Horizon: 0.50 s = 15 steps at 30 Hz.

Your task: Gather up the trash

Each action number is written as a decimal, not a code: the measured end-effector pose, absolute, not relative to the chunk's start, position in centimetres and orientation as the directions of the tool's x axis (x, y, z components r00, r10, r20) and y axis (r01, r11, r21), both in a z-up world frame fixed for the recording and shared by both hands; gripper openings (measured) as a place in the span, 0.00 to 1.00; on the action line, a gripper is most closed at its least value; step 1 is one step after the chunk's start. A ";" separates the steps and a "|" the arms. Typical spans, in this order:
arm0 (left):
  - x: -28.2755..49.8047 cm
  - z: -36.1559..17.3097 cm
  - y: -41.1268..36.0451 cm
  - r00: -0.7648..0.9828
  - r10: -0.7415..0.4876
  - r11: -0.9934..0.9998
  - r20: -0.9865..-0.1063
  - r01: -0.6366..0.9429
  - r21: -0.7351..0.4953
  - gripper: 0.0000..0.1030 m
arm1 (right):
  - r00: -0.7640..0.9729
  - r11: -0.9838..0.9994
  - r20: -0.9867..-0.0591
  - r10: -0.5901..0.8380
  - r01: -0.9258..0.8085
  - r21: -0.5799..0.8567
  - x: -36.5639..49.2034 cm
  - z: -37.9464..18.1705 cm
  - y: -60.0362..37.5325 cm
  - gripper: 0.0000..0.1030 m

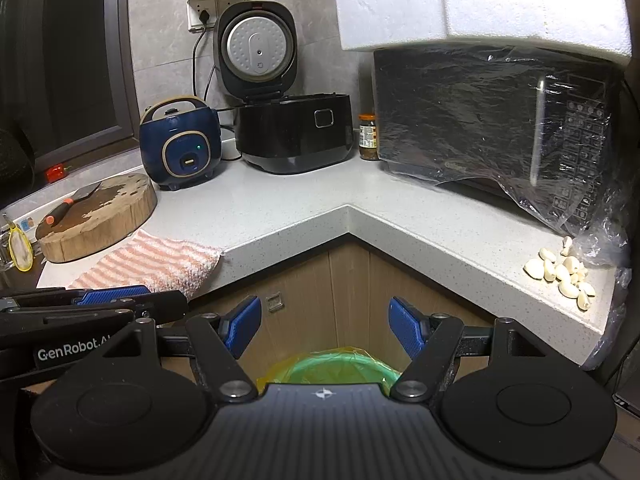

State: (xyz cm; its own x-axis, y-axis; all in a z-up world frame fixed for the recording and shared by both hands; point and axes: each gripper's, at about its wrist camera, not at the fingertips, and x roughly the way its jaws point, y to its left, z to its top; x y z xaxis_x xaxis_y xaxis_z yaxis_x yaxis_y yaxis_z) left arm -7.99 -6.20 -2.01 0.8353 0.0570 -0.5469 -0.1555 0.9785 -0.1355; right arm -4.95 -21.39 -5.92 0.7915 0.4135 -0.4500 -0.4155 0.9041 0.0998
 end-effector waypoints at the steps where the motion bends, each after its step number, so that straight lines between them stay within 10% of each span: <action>1: -8.0 -2.0 -6.2 0.836 0.057 0.978 -0.546 -0.155 -0.136 0.37 | 0.791 0.904 -0.450 0.414 -0.417 0.099 -4.9 -5.9 -21.4 0.69; 15: -8.5 -2.0 -6.3 0.831 0.073 0.979 -0.552 -0.164 -0.119 0.37 | 0.795 0.904 -0.444 0.414 -0.418 0.093 -5.6 -5.8 -21.2 0.69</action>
State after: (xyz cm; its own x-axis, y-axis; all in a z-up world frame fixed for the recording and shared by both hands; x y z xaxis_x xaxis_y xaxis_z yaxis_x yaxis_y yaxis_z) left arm -8.54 -6.27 -1.96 0.8309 0.0726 -0.5516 -0.1644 0.9792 -0.1188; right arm -5.58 -21.24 -5.81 0.7952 0.4135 -0.4436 -0.4178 0.9037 0.0935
